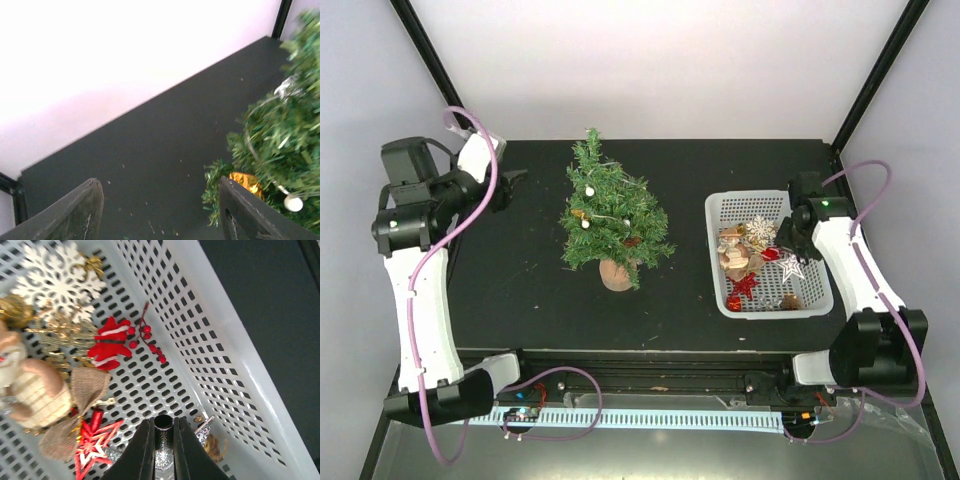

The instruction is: Decorate the small christmas tree

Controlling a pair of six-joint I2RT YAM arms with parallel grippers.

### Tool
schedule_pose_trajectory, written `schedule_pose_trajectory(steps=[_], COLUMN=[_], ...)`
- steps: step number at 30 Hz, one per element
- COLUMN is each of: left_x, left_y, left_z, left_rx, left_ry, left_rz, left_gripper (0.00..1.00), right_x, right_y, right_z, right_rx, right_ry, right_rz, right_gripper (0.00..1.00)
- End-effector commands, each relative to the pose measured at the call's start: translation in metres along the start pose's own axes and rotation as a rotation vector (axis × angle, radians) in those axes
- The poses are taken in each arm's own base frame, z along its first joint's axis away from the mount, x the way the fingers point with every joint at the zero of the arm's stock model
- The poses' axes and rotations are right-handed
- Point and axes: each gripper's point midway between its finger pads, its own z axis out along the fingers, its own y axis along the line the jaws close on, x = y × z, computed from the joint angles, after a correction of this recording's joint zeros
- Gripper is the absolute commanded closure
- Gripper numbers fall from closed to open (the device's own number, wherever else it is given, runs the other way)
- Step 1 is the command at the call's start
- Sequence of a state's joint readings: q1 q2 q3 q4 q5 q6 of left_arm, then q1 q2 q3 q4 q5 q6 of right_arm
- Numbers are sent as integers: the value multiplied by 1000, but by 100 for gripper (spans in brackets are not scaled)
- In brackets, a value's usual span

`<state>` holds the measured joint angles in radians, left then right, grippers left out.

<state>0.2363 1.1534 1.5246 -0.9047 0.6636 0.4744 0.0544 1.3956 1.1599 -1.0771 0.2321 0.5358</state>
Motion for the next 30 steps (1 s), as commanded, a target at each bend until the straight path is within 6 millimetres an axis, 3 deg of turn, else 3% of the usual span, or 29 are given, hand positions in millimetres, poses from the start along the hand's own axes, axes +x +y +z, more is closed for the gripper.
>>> schedule_pose_trajectory(steps=[1,6,13,18,24,30], left_x=[-42,-81,-133,-147,-137,-93], left_y=[-24,-56,-117,-156,-193,-240], left_z=[-35,-69,-121,-139,-129,-76], left_rx=[38,90,195,325,476,560], left_ry=[-93,-180,-334,-391,-365,-203], left_rz=[36,168,366,427,470,669], left_gripper=[35,35,35,34,34,35], right_x=[-1,0,6,8,24,51], right_y=[-1,16,44,59,82,111], right_z=[-36,-78,-137,-184,-225,-244], right_rx=[-47,-148,-261,-330,-433,-520], right_ry=[-41,-93,-138,-191,-193,-158], right_rz=[30,0,-85,-151,-235,-340], right_gripper=[99,99,99,99,99,99])
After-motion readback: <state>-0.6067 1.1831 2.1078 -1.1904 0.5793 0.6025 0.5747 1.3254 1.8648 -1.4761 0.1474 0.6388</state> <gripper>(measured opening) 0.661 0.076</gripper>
